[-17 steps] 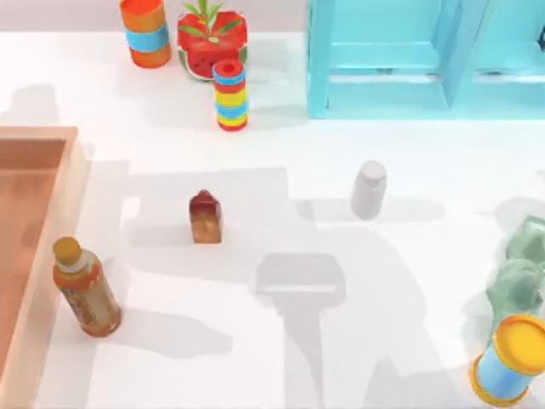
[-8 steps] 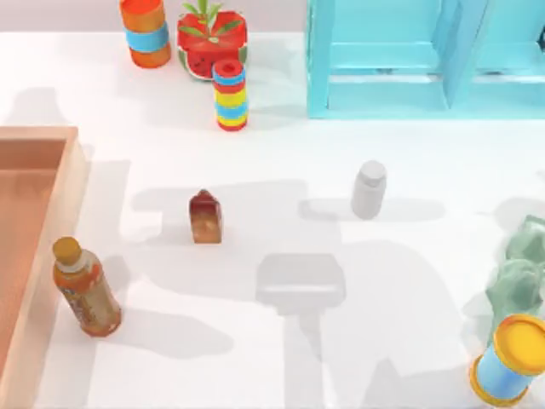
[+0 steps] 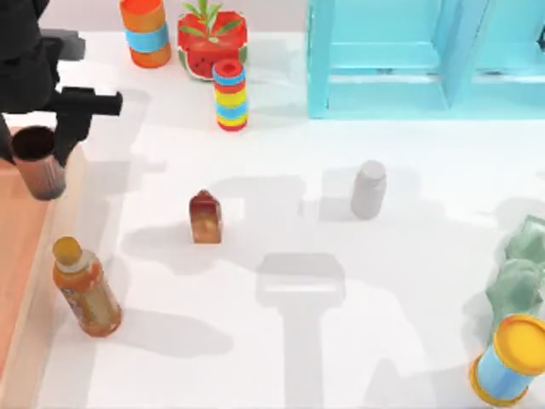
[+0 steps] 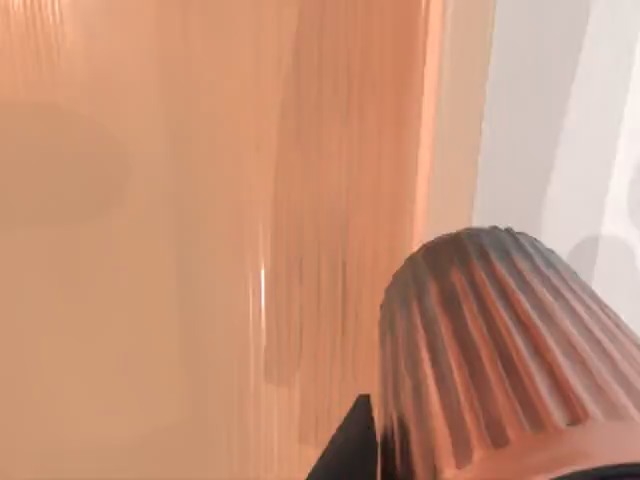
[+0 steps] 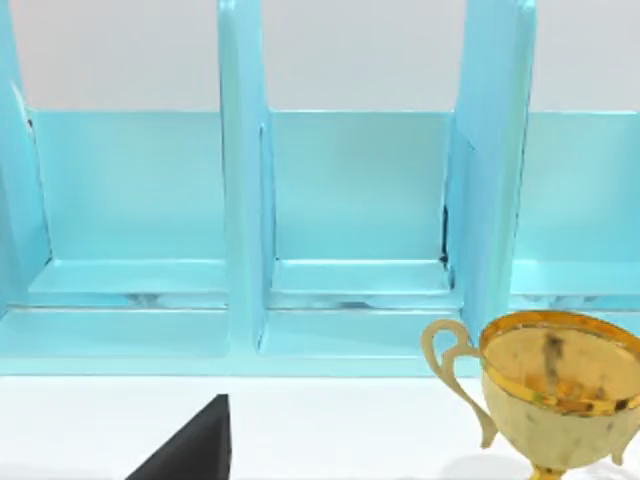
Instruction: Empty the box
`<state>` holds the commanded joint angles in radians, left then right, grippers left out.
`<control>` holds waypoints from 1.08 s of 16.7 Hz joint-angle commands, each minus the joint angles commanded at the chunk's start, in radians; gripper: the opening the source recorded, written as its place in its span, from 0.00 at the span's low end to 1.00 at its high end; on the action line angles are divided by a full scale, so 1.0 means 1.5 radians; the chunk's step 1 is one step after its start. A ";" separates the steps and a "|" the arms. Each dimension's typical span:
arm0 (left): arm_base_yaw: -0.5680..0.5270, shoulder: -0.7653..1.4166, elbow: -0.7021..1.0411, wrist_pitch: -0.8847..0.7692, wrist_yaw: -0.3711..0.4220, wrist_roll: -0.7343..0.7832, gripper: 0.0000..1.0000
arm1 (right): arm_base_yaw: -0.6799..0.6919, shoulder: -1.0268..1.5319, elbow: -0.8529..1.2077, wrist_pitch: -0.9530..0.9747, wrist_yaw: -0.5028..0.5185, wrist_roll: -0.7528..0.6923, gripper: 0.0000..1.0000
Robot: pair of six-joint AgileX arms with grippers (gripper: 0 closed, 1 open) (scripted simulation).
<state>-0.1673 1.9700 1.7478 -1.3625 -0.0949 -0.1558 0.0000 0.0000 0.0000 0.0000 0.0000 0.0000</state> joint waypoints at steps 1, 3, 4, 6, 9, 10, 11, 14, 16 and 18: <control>-0.046 -0.004 -0.016 0.024 -0.003 -0.044 0.00 | 0.000 0.000 0.000 0.000 0.000 0.000 1.00; -0.143 -0.013 -0.067 0.073 0.000 -0.140 0.00 | 0.000 0.000 0.000 0.000 0.000 0.000 1.00; -0.191 -0.021 -0.097 0.095 0.005 -0.188 0.00 | 0.000 0.000 0.000 0.000 0.000 0.000 1.00; -0.278 -0.045 -0.159 0.129 0.021 -0.275 0.00 | 0.000 0.000 0.000 0.000 0.000 0.000 1.00; -0.380 -0.090 -0.243 0.157 0.046 -0.376 0.00 | 0.000 0.000 0.000 0.000 0.000 0.000 1.00; -0.405 -0.105 -0.266 0.163 0.052 -0.400 0.00 | 0.000 0.000 0.000 0.000 0.000 0.000 1.00; -0.425 -0.118 -0.285 0.170 0.058 -0.420 0.00 | 0.000 0.000 0.000 0.000 0.000 0.000 1.00; -0.448 -0.137 -0.309 0.180 0.064 -0.441 0.00 | 0.000 0.000 0.000 0.000 0.000 0.000 1.00; -0.448 -0.137 -0.309 0.180 0.064 -0.441 0.00 | 0.000 0.000 0.000 0.000 0.000 0.000 1.00; -0.446 -0.132 -0.310 0.179 0.063 -0.439 0.00 | 0.000 0.000 0.000 0.000 0.000 0.000 1.00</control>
<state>-0.8358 1.7720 1.2832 -1.0937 0.0002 -0.8148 0.0000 0.0000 0.0000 0.0000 0.0000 0.0000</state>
